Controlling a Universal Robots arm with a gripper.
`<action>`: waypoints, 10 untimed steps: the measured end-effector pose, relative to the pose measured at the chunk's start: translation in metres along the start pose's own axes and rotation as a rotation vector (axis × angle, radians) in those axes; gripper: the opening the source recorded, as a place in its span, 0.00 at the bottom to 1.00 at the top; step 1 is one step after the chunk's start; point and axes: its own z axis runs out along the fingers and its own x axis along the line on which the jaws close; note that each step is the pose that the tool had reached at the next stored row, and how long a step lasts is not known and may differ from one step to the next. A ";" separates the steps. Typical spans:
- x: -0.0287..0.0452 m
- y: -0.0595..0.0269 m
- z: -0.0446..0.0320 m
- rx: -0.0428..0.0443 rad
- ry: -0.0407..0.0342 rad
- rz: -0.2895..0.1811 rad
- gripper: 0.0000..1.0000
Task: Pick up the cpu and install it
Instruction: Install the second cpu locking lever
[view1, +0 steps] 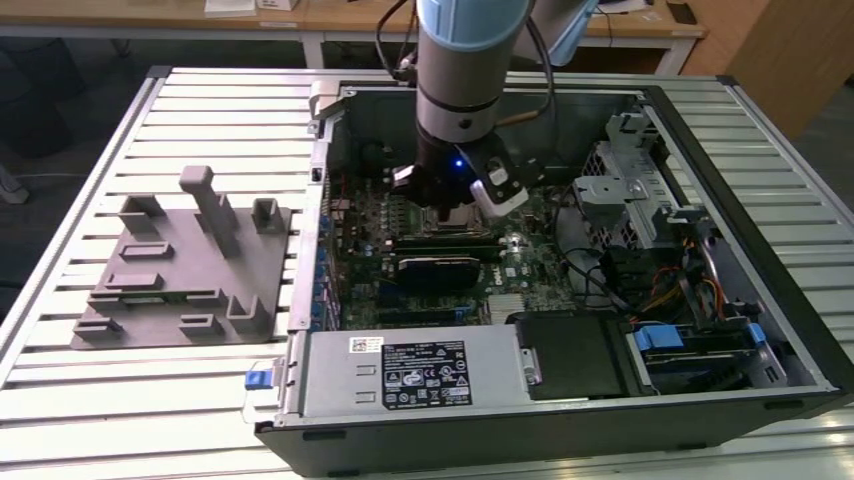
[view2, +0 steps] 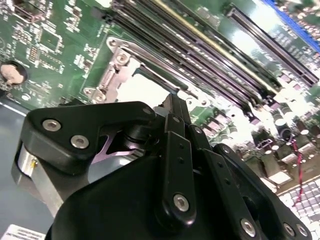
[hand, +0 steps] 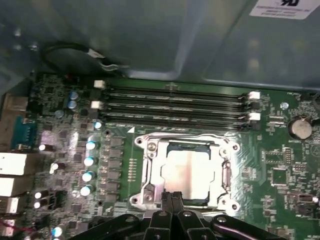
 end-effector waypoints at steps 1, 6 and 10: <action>-0.0016 0.0011 0.0003 0.0022 0.0000 0.000 0.11; -0.0099 0.0061 0.0016 0.0133 0.0004 0.001 0.11; -0.0161 0.0110 0.0028 0.0212 0.0006 0.002 0.11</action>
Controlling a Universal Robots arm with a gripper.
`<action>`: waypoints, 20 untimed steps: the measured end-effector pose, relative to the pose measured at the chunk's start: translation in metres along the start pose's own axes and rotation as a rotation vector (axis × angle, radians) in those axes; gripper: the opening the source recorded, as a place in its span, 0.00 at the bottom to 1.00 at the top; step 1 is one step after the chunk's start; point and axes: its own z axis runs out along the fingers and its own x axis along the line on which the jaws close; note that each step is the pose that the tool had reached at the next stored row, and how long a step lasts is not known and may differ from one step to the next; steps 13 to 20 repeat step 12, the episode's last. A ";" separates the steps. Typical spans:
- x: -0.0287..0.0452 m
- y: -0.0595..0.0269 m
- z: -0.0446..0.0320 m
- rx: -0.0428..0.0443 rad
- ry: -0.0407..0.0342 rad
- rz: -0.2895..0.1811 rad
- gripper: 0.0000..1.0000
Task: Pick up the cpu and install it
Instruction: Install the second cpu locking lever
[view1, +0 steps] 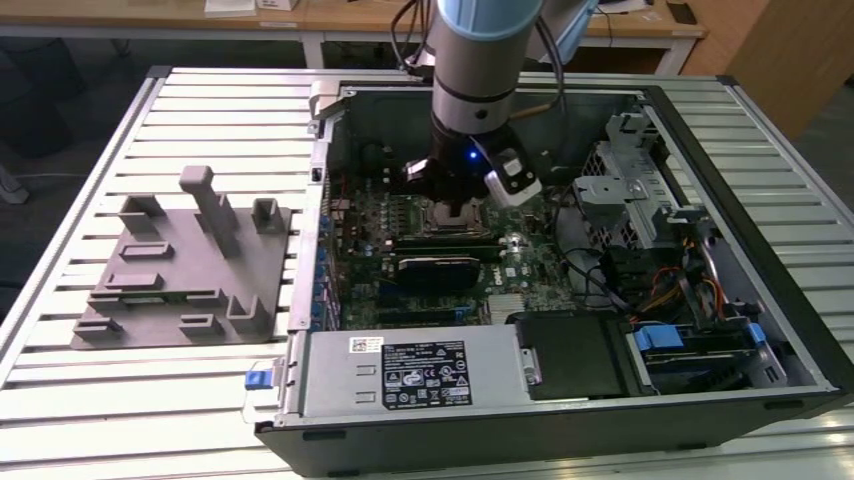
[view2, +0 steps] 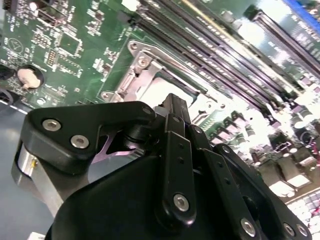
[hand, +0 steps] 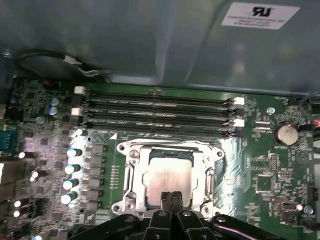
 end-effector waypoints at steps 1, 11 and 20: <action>-0.0013 0.0014 0.0003 0.0023 0.0000 0.000 0.11; -0.0051 0.0091 0.0017 0.0205 0.0008 0.001 0.11; -0.0051 0.0091 0.0017 0.0205 0.0008 0.001 0.11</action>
